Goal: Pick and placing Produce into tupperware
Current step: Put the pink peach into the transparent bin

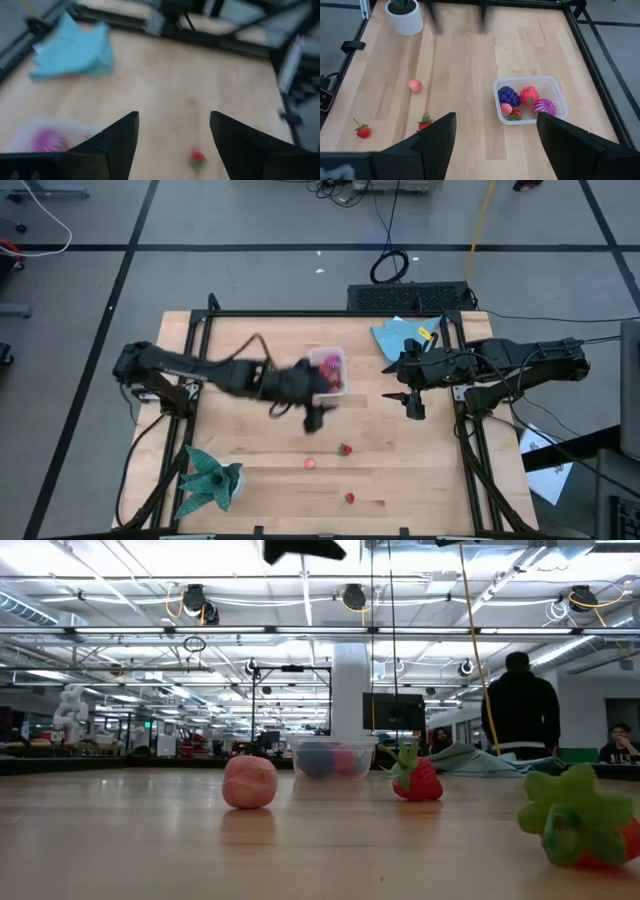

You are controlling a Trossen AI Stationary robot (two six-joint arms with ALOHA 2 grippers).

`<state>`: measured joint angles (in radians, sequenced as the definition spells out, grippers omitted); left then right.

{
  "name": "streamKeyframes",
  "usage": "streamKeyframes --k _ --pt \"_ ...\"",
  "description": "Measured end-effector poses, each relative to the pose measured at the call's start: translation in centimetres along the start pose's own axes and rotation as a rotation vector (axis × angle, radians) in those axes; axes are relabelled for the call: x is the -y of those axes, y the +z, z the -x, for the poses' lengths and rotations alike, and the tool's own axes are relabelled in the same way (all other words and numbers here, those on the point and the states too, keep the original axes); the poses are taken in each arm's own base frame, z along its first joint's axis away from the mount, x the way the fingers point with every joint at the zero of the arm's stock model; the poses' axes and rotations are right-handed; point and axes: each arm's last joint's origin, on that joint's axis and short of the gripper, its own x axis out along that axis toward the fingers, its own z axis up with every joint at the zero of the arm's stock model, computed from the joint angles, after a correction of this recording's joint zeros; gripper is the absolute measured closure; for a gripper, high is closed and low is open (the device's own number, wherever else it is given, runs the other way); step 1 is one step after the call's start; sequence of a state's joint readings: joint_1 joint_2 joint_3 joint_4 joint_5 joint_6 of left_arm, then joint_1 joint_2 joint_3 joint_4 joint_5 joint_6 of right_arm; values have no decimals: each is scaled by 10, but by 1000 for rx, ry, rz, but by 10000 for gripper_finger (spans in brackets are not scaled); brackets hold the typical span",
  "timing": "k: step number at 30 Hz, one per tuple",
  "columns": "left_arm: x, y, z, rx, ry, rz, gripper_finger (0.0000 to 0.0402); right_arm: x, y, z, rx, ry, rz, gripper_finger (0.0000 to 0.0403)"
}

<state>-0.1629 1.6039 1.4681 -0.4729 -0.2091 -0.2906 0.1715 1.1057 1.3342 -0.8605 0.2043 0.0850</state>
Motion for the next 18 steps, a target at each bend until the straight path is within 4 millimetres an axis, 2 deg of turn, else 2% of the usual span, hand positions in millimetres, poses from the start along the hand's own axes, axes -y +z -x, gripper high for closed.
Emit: streamKeyframes --k 3,10,13,18 --pt "29 -24 1 -114 21 -17 151 0 0 0 -3 0 1 133" --pt "80 -79 -35 -299 39 50 151 0 0 0 -4 1 -8 133" --pt "90 -98 -51 -361 65 61 151 0 0 0 -4 1 -53 133" --pt "92 -120 -73 -454 103 116 151 0 0 0 -4 2 -71 133"
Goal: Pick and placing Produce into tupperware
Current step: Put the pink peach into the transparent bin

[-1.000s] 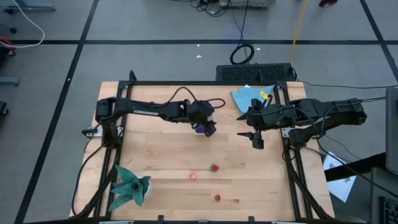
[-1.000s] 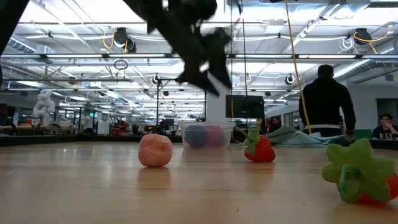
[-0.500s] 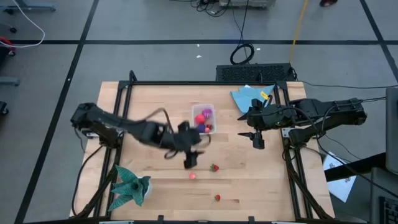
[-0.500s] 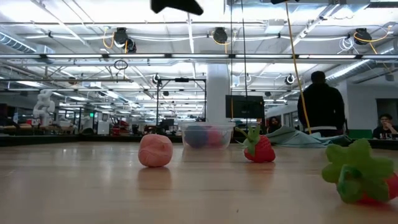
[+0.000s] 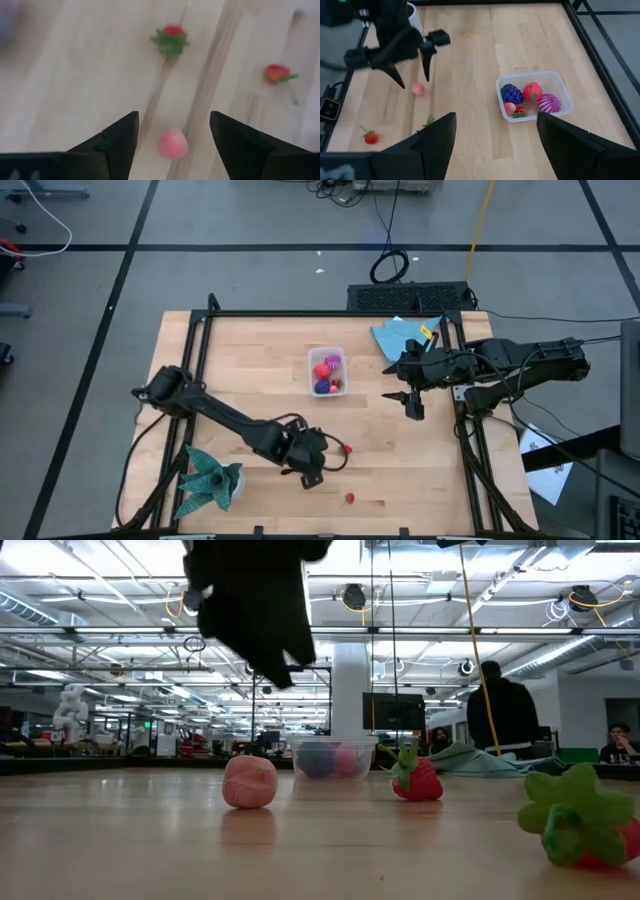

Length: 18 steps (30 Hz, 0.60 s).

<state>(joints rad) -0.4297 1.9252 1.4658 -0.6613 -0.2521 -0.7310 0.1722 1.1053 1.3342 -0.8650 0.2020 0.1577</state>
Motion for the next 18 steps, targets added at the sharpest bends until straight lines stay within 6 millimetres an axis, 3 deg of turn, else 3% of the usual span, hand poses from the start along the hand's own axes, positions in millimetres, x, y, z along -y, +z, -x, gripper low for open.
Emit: streamKeyframes --k 6,18 --pt "-2 -10 -25 -99 43 1 151 0 0 0 0 2 -15 133" --pt "-6 -14 -31 -167 60 19 151 0 0 0 0 4 -14 133"
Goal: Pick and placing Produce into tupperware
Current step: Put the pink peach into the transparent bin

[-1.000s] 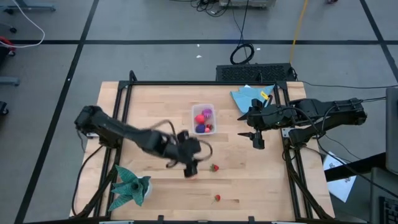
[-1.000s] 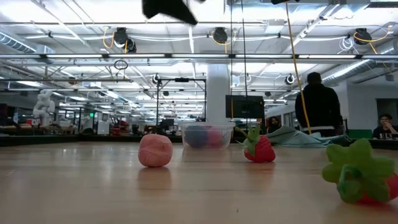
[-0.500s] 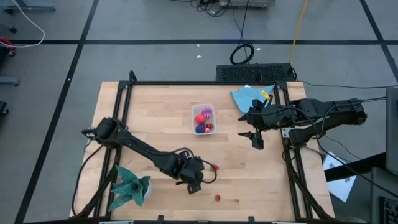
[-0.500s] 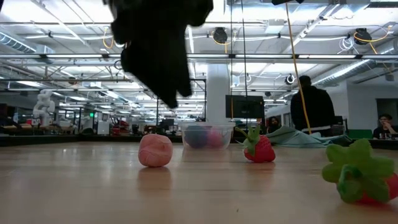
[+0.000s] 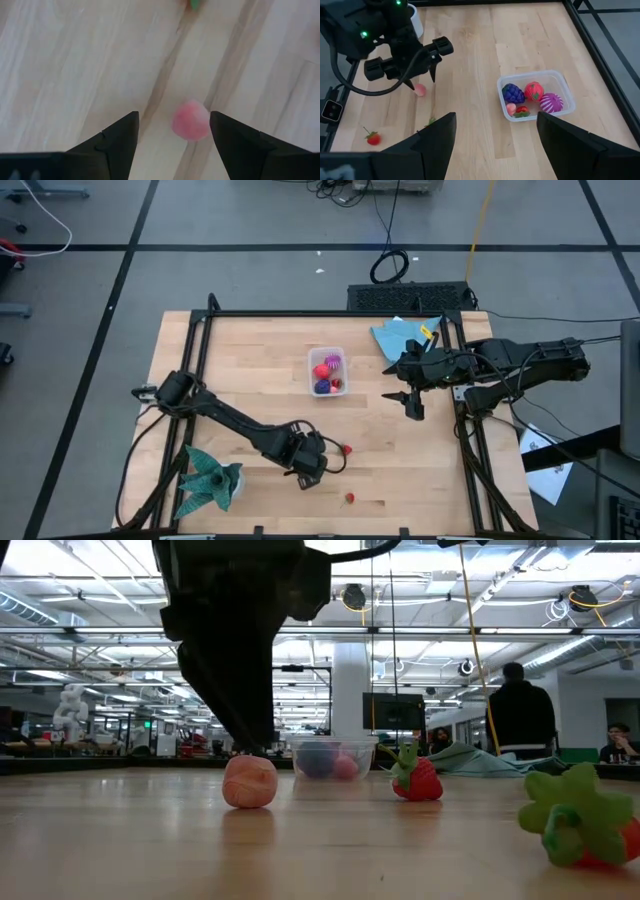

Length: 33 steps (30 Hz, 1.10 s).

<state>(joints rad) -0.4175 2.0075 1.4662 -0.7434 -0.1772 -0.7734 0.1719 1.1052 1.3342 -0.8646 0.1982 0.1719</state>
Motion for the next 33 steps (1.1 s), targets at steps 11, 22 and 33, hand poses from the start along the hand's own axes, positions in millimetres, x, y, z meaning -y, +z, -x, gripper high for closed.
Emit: streamKeyframes --k 11,22,33 --pt "1 -2 0 -41 -30 4 151 0 0 0 0 0 0 133" --pt "1 -2 0 -56 -48 12 151 -1 0 0 -3 20 0 133" --pt "1 -1 0 -56 -46 34 151 -1 0 0 -3 20 0 133"
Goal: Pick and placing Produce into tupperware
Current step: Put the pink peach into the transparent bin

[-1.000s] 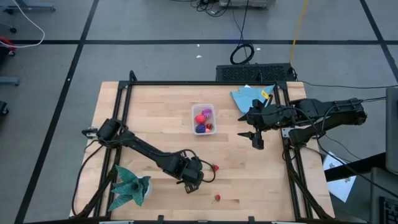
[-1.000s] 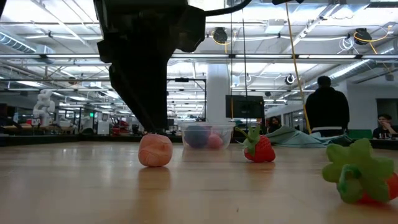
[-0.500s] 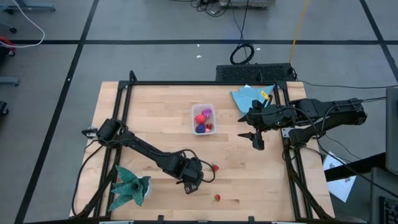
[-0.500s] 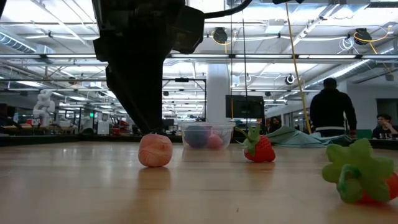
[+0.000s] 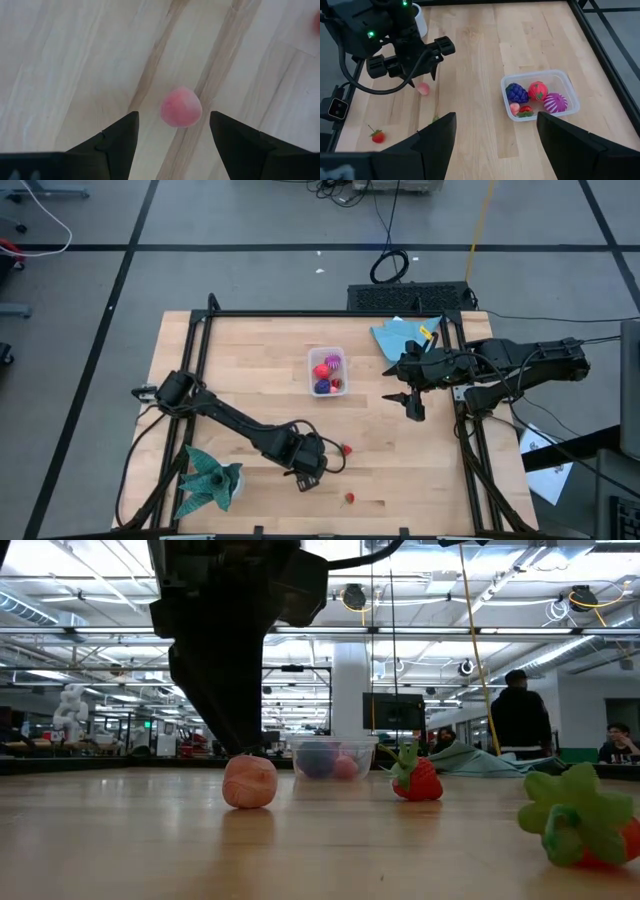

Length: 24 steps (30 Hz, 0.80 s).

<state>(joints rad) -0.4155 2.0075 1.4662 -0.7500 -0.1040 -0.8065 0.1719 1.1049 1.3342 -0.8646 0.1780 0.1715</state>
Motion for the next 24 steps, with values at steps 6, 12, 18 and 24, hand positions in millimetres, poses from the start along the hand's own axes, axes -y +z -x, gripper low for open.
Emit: streamKeyframes --k 6,12,18,24 --pt "-2 2 0 8 9 13 151 0 0 0 0 0 0 133" --pt "-2 2 0 19 20 16 151 0 0 0 0 0 0 133" --pt "-1 2 -11 10 27 13 151 0 0 0 -1 1 0 133" --pt "-1 4 -14 13 10 15 150 0 1 0 8 3 -1 133"
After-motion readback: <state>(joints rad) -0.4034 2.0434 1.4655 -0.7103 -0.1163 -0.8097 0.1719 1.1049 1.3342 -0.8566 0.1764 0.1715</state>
